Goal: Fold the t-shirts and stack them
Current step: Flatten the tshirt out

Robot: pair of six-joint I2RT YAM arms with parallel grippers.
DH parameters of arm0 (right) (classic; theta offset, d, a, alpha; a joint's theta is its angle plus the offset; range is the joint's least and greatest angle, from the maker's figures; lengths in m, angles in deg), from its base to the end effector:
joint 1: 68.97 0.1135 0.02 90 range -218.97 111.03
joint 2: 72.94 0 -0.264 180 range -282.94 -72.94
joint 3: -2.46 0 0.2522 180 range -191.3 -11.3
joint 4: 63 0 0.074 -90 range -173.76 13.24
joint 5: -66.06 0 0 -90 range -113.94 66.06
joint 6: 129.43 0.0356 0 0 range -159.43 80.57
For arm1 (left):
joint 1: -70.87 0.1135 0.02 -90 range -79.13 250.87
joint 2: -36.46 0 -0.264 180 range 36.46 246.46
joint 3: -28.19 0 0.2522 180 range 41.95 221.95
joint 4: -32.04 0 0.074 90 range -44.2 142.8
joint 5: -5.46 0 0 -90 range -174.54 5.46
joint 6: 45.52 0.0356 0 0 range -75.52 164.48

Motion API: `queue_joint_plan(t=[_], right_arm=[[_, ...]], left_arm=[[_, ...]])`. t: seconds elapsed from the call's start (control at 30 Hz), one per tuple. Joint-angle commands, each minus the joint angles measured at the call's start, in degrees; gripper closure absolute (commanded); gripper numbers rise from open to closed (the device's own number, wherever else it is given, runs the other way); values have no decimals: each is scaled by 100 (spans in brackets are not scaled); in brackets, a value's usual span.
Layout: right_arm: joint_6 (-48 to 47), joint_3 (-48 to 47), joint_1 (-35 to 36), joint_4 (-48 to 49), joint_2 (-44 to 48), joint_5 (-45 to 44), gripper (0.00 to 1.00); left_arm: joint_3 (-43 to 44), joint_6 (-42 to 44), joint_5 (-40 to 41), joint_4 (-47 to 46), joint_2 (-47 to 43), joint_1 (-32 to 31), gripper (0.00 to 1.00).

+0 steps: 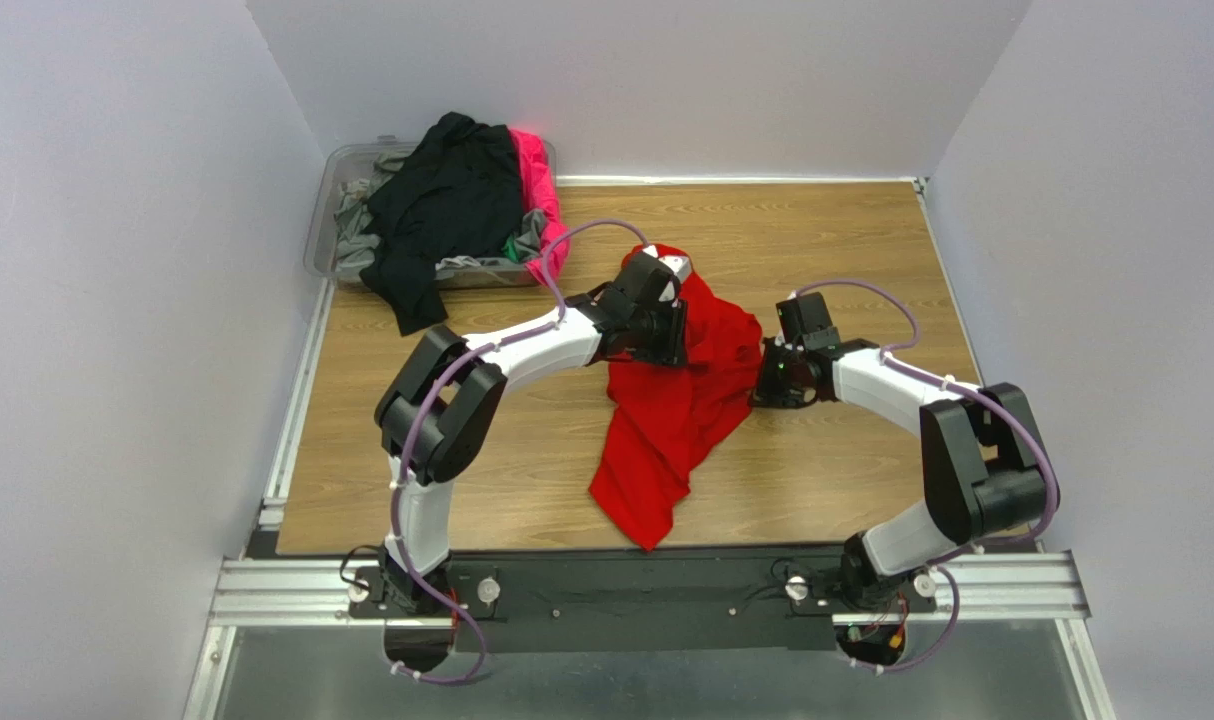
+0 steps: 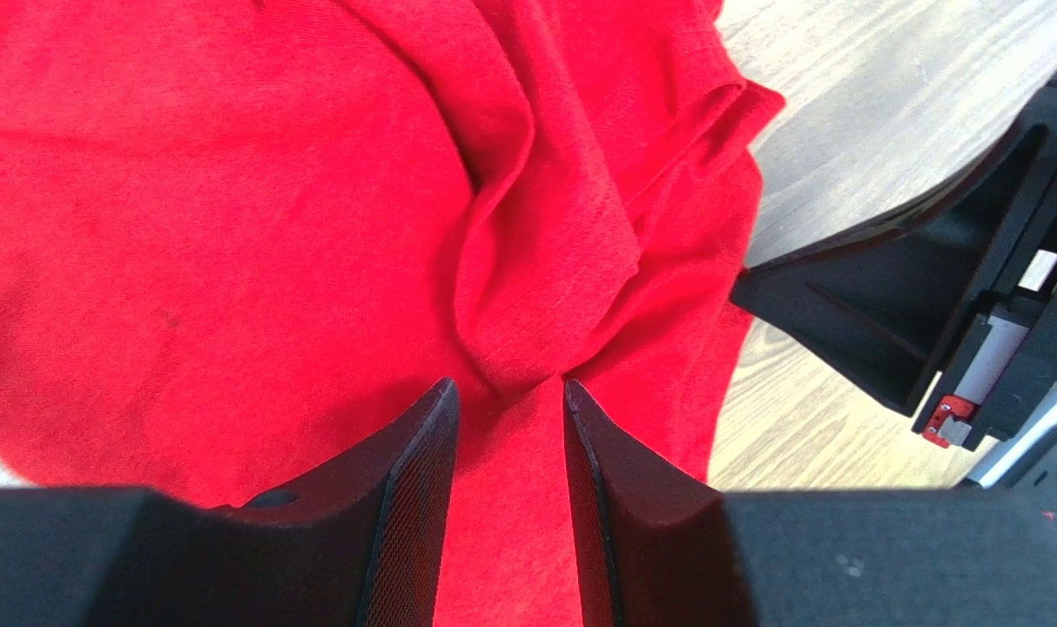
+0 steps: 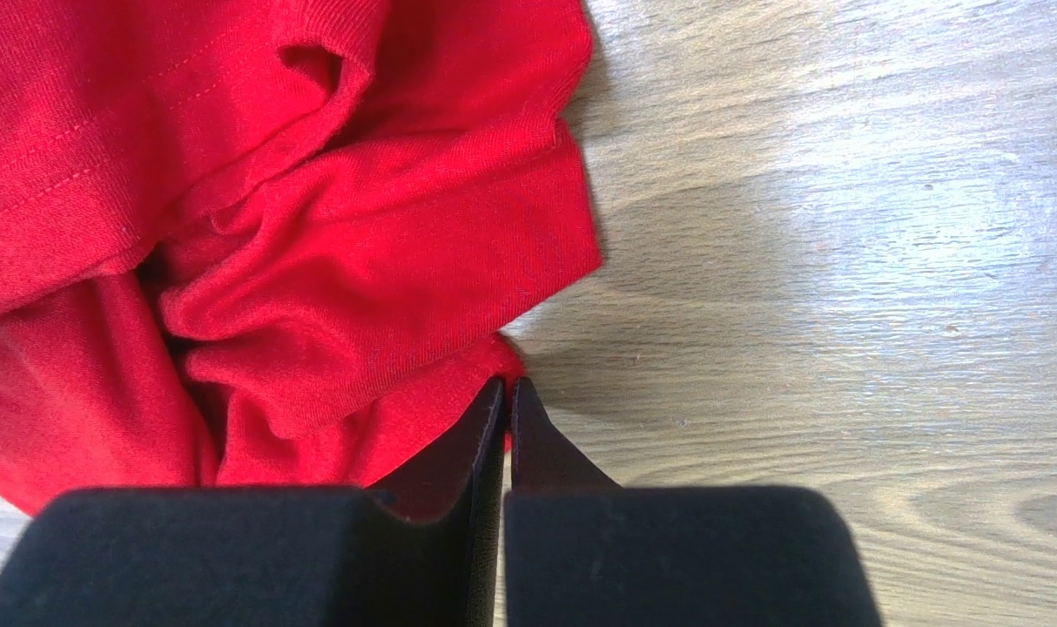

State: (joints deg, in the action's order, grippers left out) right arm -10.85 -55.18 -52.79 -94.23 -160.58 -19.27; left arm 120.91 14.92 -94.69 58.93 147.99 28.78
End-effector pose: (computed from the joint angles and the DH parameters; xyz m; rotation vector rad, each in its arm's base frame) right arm 0.2683 0.0809 0.1552 0.2620 2.6719 0.3634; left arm 0.3162 -0.2941 0.1997 0.3632 2.4786 -0.7767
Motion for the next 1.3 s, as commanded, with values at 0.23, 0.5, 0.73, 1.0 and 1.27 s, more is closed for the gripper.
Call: queue_joint_plan(t=[0.23, 0.5, 0.73, 1.0, 1.27], right_arm=[[-54, 160, 51, -37, 45, 105, 91], [-72, 178, 51, -37, 71, 105, 91], [-89, 248, 60, -37, 124, 87, 91], [-133, 240, 51, -159, 360, -27, 99], [-476, -401, 51, -906, 914, -958, 99]], left_arm=[[401, 223, -110, -65, 501, -37, 57], [497, 275, -75, -179, 590, -45, 58], [656, 284, -31, -161, 669, -37, 83], [945, 302, 75, -65, 362, 16, 100], [1648, 293, 356, 217, -499, 482, 100]])
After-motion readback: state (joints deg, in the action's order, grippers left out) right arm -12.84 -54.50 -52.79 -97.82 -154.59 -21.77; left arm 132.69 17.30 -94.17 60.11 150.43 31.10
